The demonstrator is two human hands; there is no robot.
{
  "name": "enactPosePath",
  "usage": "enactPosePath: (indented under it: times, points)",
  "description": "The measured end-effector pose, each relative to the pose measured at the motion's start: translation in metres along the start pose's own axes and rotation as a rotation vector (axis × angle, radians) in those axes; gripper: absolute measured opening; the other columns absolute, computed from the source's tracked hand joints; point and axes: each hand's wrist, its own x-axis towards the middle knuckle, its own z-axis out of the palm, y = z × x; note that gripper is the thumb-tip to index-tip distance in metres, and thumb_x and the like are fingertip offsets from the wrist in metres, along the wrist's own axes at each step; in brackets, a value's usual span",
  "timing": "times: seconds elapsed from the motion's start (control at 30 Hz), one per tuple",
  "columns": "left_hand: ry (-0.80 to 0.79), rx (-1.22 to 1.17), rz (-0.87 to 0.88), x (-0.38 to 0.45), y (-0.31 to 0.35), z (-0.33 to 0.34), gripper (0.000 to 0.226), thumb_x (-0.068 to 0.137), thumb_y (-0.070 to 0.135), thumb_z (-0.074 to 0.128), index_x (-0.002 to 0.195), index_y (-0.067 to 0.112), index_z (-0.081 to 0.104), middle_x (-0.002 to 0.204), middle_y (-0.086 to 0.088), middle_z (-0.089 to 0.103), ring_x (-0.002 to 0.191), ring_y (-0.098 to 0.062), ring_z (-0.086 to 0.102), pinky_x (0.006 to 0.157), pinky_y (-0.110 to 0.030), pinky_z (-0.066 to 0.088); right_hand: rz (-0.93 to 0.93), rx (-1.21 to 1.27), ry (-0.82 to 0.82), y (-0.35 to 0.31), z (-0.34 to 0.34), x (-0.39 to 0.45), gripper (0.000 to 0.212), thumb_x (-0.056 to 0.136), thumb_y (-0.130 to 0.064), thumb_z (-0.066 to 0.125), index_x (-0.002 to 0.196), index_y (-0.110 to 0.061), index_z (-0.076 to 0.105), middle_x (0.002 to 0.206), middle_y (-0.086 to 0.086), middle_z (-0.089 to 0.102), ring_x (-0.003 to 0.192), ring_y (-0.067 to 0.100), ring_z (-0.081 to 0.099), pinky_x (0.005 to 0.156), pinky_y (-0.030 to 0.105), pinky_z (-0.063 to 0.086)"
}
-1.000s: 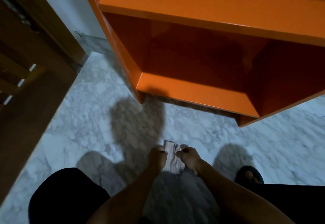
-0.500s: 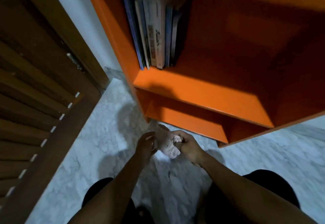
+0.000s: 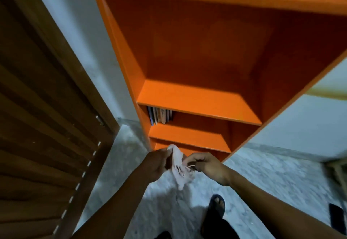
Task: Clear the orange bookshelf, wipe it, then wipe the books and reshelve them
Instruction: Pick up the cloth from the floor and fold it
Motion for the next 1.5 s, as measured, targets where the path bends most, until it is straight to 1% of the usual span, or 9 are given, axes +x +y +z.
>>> enactPosePath:
  times: [0.1, 0.23, 0.3, 0.47, 0.7, 0.83, 0.93, 1.33, 1.5]
  points:
    - [-0.055, 0.315, 0.163, -0.043, 0.04, 0.037, 0.02, 0.091, 0.01, 0.068, 0.107, -0.003, 0.07, 0.104, -0.024, 0.07, 0.094, -0.034, 0.066, 0.085, -0.04, 0.05, -0.047, 0.082, 0.142, -0.044, -0.005, -0.035, 0.021, 0.104, -0.017, 0.049, 0.12, -0.014, 0.062, 0.111, 0.011, 0.066, 0.102, 0.026, 0.064, 0.09, 0.042, 0.052]
    - [-0.127, 0.689, 0.334, -0.091, 0.08, 0.086, 0.02, 0.09, -0.003, 0.066, 0.096, 0.015, 0.074, 0.087, -0.004, 0.077, 0.085, -0.02, 0.069, 0.077, -0.032, 0.053, -0.219, -0.046, 0.316, -0.082, -0.012, -0.073, 0.038, 0.098, -0.029, 0.061, 0.135, -0.025, 0.054, 0.114, 0.009, 0.062, 0.097, 0.018, 0.065, 0.084, 0.031, 0.056]
    - [-0.158, 0.867, 0.405, -0.109, 0.095, 0.109, 0.024, 0.09, 0.002, 0.068, 0.091, 0.025, 0.077, 0.09, -0.003, 0.078, 0.087, -0.017, 0.071, 0.081, -0.034, 0.054, -0.276, -0.119, 0.367, -0.097, -0.019, -0.092, 0.037, 0.094, -0.032, 0.067, 0.13, -0.031, 0.058, 0.108, -0.003, 0.066, 0.088, 0.001, 0.063, 0.081, 0.023, 0.053]
    - [-0.242, 1.155, 0.519, -0.138, 0.123, 0.17, 0.018, 0.094, 0.01, 0.067, 0.088, 0.026, 0.074, 0.068, 0.01, 0.07, 0.06, -0.006, 0.063, 0.057, -0.025, 0.05, -0.351, -0.207, 0.522, -0.117, -0.046, -0.142, 0.014, 0.091, -0.03, 0.071, 0.09, -0.017, 0.066, 0.085, 0.002, 0.058, 0.076, 0.012, 0.053, 0.071, 0.034, 0.045]
    - [-0.253, 1.567, 0.837, -0.155, 0.148, 0.267, 0.002, 0.086, 0.029, 0.073, 0.087, 0.027, 0.073, 0.08, 0.013, 0.07, 0.074, -0.001, 0.063, 0.066, -0.028, 0.051, -0.365, -0.286, 0.625, -0.149, -0.113, -0.223, 0.017, 0.092, -0.021, 0.068, 0.085, -0.01, 0.057, 0.077, 0.0, 0.059, 0.071, 0.011, 0.055, 0.066, 0.03, 0.044]
    - [-0.27, 1.586, 1.0, -0.158, 0.156, 0.338, 0.007, 0.09, 0.031, 0.066, 0.086, 0.027, 0.07, 0.087, 0.008, 0.071, 0.081, -0.01, 0.064, 0.067, -0.033, 0.051, -0.372, -0.412, 0.776, -0.175, -0.161, -0.265, 0.003, 0.096, -0.017, 0.062, 0.096, -0.016, 0.064, 0.087, -0.001, 0.069, 0.08, 0.01, 0.063, 0.074, 0.034, 0.051]
    - [-0.248, 1.511, 1.178, -0.157, 0.162, 0.398, 0.01, 0.091, 0.031, 0.061, 0.088, 0.026, 0.069, 0.09, 0.006, 0.072, 0.085, -0.014, 0.064, 0.073, -0.036, 0.053, -0.399, -0.485, 0.912, -0.193, -0.202, -0.291, 0.014, 0.095, -0.019, 0.063, 0.101, -0.027, 0.073, 0.095, -0.006, 0.074, 0.092, 0.015, 0.069, 0.083, 0.036, 0.055]
    - [-0.211, 1.366, 1.458, -0.1, 0.22, 0.644, 0.015, 0.098, 0.019, 0.051, 0.107, 0.031, 0.053, 0.107, 0.0, 0.068, 0.092, -0.022, 0.064, 0.077, -0.042, 0.058, -0.547, -0.671, 1.308, -0.254, -0.428, -0.363, 0.008, 0.093, -0.021, 0.067, 0.088, -0.025, 0.071, 0.085, -0.014, 0.071, 0.081, 0.001, 0.064, 0.069, 0.018, 0.045]
    - [-0.146, 1.336, 1.619, -0.064, 0.258, 0.724, 0.016, 0.099, 0.017, 0.053, 0.104, 0.032, 0.051, 0.108, -0.001, 0.067, 0.093, -0.02, 0.063, 0.081, -0.04, 0.059, -0.652, -0.693, 1.34, -0.283, -0.525, -0.375, 0.009, 0.092, -0.016, 0.067, 0.091, -0.025, 0.066, 0.088, -0.011, 0.07, 0.085, 0.008, 0.065, 0.072, 0.024, 0.054]
